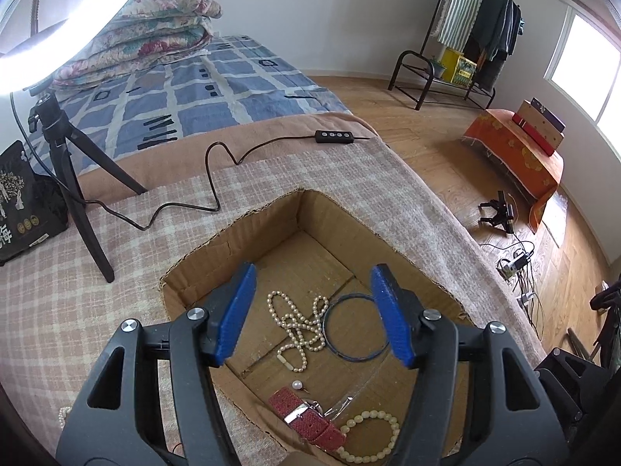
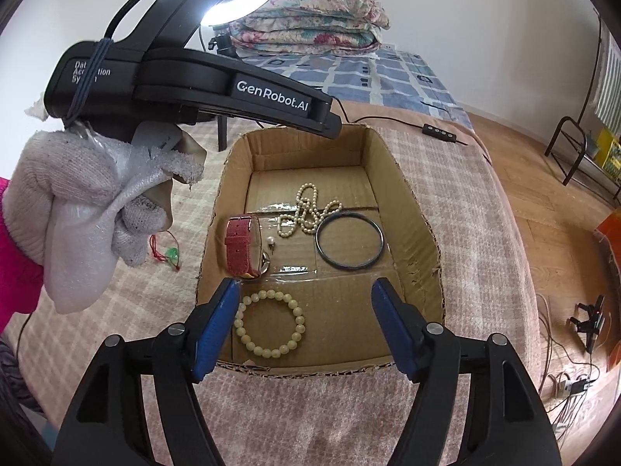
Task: Organize jewelry
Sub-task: 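Release both items into the box and withdraw both tools toward the blanket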
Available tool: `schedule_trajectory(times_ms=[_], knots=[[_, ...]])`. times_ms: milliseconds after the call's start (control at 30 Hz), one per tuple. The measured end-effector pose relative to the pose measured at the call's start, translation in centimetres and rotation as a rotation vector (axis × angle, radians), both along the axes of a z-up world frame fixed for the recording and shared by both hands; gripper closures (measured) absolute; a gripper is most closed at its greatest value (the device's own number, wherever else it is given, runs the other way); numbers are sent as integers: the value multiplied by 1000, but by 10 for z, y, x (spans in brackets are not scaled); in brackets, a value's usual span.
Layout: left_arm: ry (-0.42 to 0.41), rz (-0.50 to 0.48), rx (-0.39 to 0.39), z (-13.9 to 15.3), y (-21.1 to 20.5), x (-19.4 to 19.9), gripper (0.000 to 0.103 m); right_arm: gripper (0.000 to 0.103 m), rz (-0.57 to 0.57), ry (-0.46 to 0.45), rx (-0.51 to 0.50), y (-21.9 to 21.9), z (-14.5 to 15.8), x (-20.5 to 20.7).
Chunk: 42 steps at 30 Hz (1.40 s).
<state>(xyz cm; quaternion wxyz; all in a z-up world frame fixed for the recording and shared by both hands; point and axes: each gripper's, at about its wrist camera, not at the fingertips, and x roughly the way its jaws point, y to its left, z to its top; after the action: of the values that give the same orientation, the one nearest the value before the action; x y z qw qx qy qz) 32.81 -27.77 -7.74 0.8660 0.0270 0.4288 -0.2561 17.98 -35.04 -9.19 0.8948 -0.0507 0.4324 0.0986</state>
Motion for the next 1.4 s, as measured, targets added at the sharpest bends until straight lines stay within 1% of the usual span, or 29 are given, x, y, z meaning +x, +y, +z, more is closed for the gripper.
schedule_trajectory(times_ms=[133,367,667,900,1067,1267,1400], knots=[[-2,7,-4,5,4,-3,40,32,6,-2,-21,4,2,-2],[-27,11,10,19,16,-15,40,32,8,-5,-10,8,8,-6],[-79,45,40,46,52,-34,40,32,19,-41,10,27,26,-17],[-119,101,50,66,97,-52,40,32,59,-73,9,52,36,-23],[-121,155,59,72,141,-62,40,32,113,-95,3,79,38,-23],[-116,211,61,68,195,-76,40,32,196,-113,-20,111,32,-22],[-88,240,46,57,228,-87,40,32,244,-75,-34,127,20,-17]])
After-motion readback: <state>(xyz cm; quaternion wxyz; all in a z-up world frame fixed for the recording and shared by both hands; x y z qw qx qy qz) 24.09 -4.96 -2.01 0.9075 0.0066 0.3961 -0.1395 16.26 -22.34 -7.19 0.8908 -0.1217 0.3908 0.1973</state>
